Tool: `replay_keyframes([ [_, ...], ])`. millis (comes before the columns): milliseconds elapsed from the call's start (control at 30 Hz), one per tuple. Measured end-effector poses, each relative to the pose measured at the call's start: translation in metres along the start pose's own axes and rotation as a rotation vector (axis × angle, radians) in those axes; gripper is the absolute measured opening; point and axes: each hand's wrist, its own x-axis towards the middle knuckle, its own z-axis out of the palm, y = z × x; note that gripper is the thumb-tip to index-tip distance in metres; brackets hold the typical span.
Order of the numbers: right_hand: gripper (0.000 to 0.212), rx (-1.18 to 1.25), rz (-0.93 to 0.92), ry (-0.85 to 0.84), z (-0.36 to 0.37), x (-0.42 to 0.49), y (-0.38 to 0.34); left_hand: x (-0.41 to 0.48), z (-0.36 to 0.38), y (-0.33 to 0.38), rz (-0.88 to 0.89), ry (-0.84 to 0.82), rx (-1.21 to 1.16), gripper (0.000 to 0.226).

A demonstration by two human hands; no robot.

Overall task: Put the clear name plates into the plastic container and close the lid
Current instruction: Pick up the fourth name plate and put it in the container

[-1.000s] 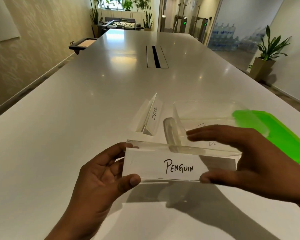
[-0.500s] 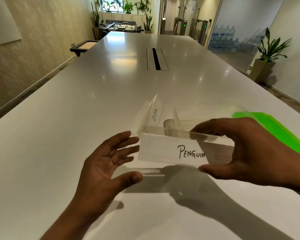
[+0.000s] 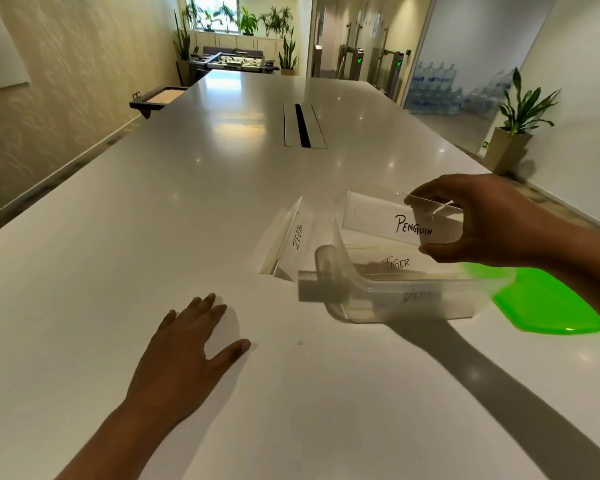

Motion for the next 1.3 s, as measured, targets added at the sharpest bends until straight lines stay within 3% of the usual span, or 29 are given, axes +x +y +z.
replay_keyframes([
  [467, 0.062, -0.077, 0.086, -0.138, 0.042, 0.024, 0.059, 0.000, 0.002, -0.003, 0.009, 0.030, 0.003, 0.084],
  [1300, 0.056, -0.102, 0.146, -0.356, 0.079, 0.044, 0.051, -0.001, 0.001, 0.000, -0.016, 0.023, -0.010, 0.086],
])
